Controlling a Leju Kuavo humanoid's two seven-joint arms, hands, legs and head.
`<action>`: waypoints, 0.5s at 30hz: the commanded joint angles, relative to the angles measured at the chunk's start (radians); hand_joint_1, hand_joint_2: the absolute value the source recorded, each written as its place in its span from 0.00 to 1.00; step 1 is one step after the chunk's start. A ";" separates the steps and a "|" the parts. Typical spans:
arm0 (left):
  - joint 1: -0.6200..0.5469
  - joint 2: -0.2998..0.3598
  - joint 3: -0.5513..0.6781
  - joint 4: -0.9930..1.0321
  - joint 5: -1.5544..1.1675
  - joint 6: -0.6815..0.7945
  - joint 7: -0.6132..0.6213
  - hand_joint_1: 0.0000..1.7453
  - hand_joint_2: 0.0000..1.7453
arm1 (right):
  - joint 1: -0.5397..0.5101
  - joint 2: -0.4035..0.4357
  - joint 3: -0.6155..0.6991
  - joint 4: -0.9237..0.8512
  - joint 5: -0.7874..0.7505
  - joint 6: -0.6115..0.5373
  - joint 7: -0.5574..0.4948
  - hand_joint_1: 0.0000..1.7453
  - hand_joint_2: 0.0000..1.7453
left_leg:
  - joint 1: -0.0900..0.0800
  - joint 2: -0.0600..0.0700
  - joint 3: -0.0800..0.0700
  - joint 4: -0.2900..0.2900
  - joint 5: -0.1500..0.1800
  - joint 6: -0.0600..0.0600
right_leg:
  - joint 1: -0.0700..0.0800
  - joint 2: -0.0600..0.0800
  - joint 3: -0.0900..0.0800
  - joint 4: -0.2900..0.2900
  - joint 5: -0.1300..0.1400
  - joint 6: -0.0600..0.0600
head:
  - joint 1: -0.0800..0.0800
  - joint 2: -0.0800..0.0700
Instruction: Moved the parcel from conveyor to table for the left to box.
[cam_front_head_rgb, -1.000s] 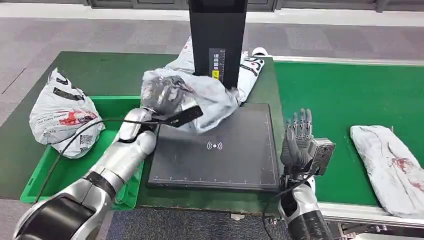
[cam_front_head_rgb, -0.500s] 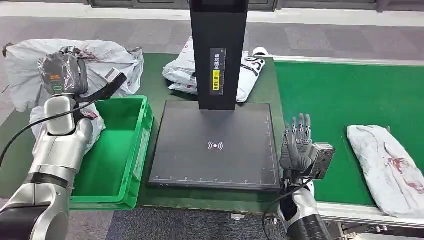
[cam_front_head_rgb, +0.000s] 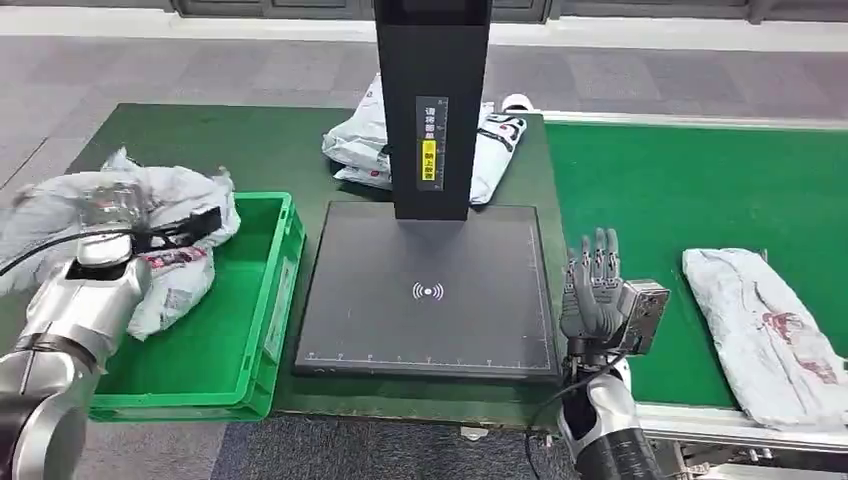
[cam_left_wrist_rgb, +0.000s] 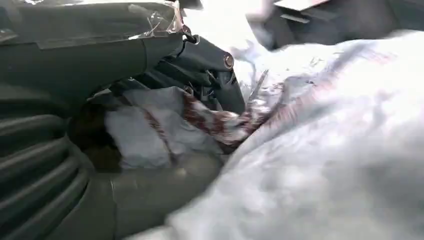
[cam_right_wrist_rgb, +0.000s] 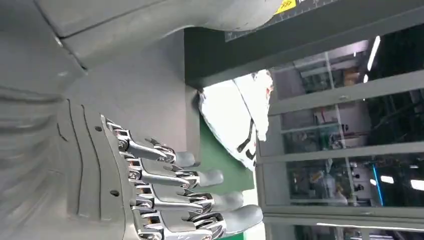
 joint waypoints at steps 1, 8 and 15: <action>-0.057 -0.019 -0.126 0.158 0.017 -0.266 -0.257 0.00 0.00 | -0.053 0.014 -0.095 0.071 0.029 0.051 0.048 0.00 1.00 | 0.000 0.001 0.003 -0.001 0.000 0.001 | 0.000 -0.002 0.004 -0.001 0.000 0.000 | 0.000 0.000; -0.062 -0.094 -0.055 0.107 0.159 -0.151 -0.264 0.00 0.00 | 0.026 0.012 -0.115 -0.031 0.056 0.054 0.100 0.00 1.00 | 0.000 0.002 0.003 -0.001 0.001 -0.001 | 0.002 -0.001 0.001 -0.001 0.002 -0.002 | 0.000 0.000; -0.047 -0.179 0.153 0.012 0.408 0.135 -0.086 0.00 0.00 | 0.020 0.022 -0.101 -0.033 0.122 0.041 0.155 0.00 1.00 | 0.001 -0.004 0.000 0.000 0.002 -0.001 | 0.005 -0.010 0.002 -0.002 0.001 -0.003 | 0.000 0.000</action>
